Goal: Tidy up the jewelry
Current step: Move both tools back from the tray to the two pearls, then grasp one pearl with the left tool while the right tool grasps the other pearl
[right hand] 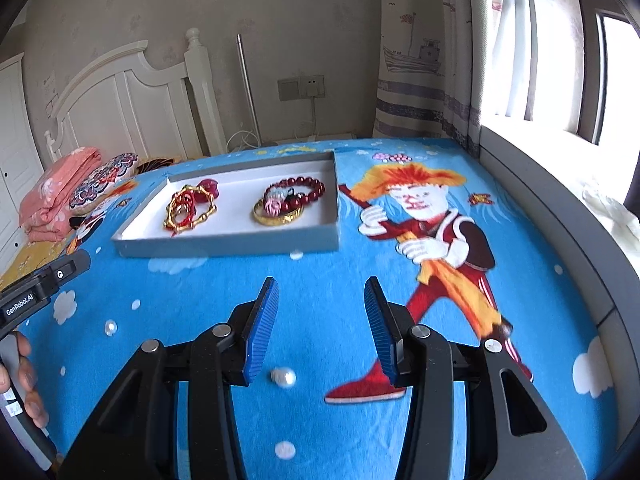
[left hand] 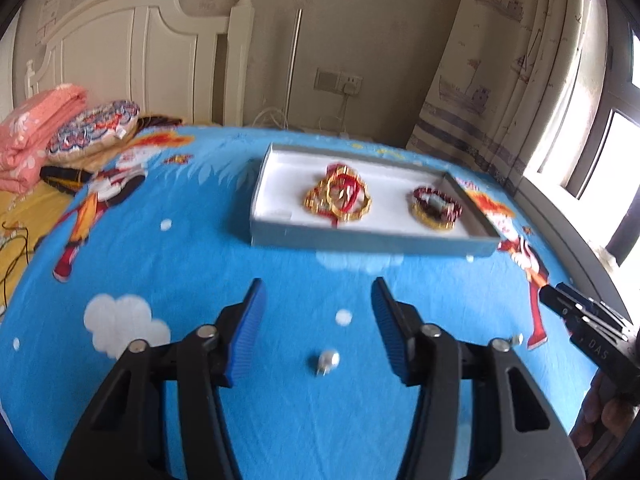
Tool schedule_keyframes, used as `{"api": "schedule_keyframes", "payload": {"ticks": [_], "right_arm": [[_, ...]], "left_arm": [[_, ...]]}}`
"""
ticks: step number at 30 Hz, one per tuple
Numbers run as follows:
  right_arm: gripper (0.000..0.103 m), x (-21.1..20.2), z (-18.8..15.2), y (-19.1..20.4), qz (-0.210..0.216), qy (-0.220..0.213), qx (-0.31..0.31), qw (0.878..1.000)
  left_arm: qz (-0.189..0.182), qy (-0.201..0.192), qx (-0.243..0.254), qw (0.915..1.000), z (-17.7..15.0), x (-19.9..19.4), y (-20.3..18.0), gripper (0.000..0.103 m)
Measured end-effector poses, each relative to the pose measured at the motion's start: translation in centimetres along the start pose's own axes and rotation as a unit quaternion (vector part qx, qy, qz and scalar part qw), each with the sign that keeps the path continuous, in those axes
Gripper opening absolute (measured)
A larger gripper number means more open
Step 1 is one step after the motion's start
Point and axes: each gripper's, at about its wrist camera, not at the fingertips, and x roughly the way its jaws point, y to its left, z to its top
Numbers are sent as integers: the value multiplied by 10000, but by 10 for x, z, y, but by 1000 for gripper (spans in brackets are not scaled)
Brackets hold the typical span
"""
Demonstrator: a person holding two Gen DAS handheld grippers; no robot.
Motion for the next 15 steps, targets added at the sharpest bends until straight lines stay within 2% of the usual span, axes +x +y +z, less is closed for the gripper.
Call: {"api": "schedule_keyframes", "payload": {"ticks": [2, 5, 11, 15], "right_arm": [[43, -1, -8, -2, -16, 55, -14, 10000], [43, -1, -19, -7, -15, 176, 34, 9998], [43, 4, -31, -5, 9, 337, -56, 9994], [43, 5, -32, -5, 15, 343, -41, 9994]], "left_arm": [[-35, 187, 107, 9998, -13, 5, -1, 39], [-117, 387, 291, 9988, -27, 12, -5, 36], [-246, 572, 476, 9969, -33, 23, -10, 24], [-206, 615, 459, 9968, -32, 26, -9, 24]]}}
